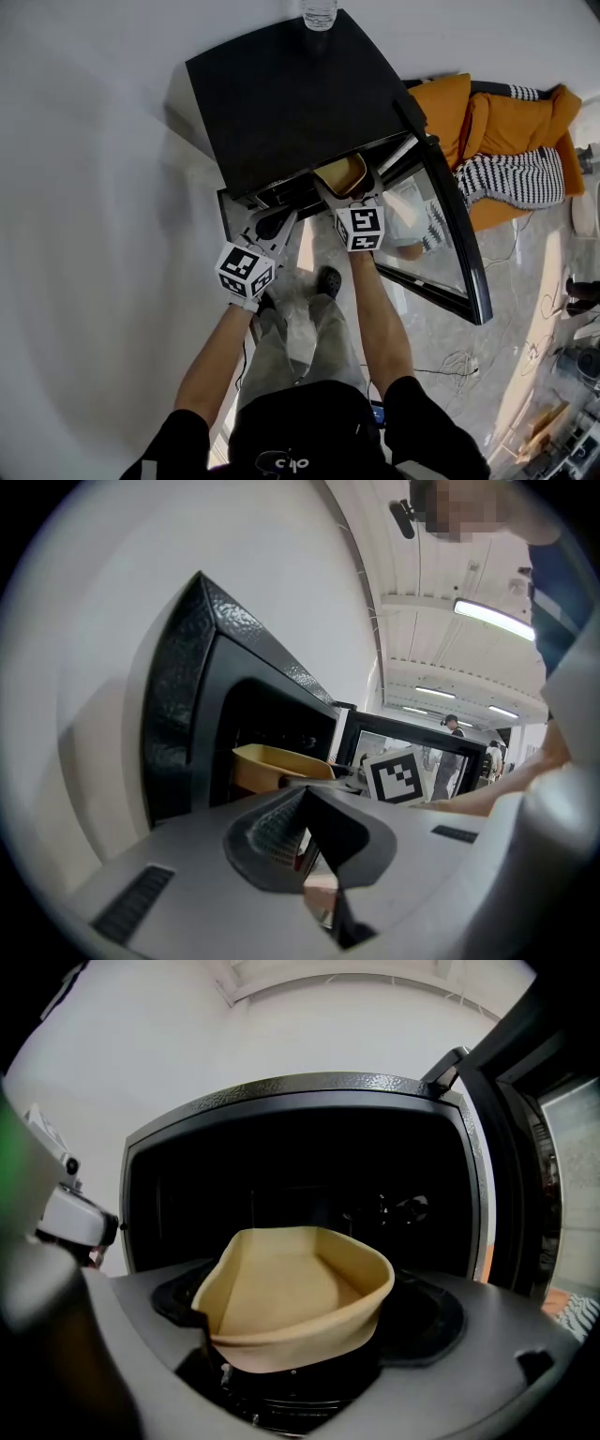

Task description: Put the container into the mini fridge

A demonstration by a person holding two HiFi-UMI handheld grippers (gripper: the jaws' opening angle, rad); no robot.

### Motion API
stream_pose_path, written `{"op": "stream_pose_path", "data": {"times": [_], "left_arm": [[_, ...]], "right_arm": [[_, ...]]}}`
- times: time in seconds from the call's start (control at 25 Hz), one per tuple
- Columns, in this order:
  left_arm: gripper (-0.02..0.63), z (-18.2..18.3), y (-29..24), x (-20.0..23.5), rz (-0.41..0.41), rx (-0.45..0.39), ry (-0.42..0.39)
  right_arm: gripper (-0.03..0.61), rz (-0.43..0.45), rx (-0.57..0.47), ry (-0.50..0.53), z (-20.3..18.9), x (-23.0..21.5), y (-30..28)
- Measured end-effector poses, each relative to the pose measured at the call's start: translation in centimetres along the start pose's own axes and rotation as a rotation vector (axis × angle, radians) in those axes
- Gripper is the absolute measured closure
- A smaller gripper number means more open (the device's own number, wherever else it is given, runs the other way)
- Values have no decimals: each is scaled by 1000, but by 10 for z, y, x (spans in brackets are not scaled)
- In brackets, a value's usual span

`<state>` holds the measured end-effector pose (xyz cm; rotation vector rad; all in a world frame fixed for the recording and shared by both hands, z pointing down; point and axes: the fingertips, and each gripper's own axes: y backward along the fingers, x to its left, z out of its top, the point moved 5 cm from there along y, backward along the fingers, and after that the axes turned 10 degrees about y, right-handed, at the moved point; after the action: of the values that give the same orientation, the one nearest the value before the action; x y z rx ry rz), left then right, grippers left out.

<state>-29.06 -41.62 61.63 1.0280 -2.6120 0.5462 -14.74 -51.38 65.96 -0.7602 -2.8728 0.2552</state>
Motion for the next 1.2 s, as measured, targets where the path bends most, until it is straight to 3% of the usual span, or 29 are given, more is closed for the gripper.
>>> {"op": "stream_pose_path", "data": {"times": [0.56,1.2], "left_arm": [[606,-6,8,20,38,-36,14],[606,-5,8,23,26,-41,17]], "right_arm": [[48,19,-48,9,6,4,-26],[46,34,-59,-4,8,4,-37]]}}
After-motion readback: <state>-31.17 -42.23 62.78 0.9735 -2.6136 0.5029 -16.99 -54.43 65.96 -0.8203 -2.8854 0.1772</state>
